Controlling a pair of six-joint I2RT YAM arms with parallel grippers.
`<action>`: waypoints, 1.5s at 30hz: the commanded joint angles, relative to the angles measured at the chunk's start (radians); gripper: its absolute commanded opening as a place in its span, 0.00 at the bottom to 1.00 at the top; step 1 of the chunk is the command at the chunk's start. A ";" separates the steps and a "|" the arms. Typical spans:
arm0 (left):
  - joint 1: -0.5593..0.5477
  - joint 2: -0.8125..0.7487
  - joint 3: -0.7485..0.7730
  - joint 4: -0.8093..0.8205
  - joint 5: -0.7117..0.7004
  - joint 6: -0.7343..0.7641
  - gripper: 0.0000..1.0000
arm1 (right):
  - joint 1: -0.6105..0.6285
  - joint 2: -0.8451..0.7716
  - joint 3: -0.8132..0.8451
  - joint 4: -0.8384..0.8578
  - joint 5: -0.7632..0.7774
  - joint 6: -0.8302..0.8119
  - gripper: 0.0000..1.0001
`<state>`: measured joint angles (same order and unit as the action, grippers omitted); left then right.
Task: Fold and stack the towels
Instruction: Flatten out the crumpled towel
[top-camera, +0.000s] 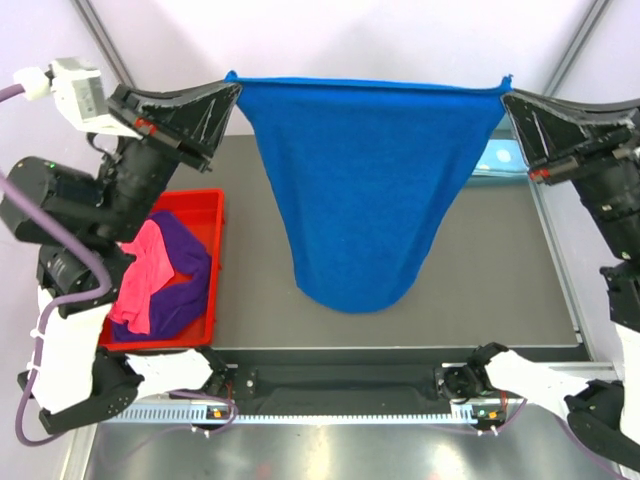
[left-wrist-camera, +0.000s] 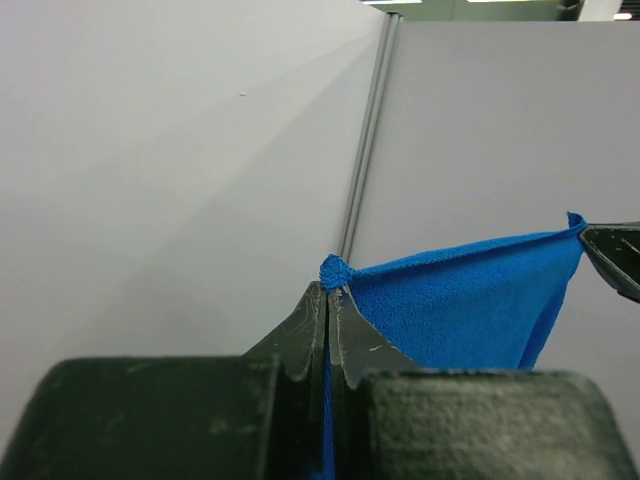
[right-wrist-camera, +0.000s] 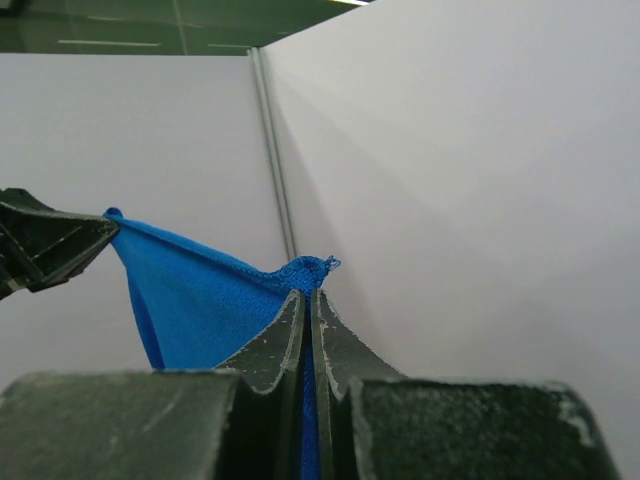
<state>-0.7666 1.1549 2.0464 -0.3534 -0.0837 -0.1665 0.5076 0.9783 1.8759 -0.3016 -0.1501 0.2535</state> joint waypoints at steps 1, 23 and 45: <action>0.015 -0.064 0.035 0.070 -0.030 -0.018 0.00 | -0.011 -0.049 0.043 0.041 0.017 0.026 0.00; 0.015 0.115 0.026 0.112 -0.238 0.108 0.00 | -0.012 0.160 0.085 0.039 0.084 -0.063 0.00; 0.546 0.928 0.202 0.424 0.125 -0.192 0.00 | -0.317 1.095 0.384 0.367 -0.106 0.059 0.00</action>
<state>-0.2504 2.0483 2.1765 -0.0685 -0.0101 -0.3107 0.2138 2.0140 2.1551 -0.0685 -0.2291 0.2817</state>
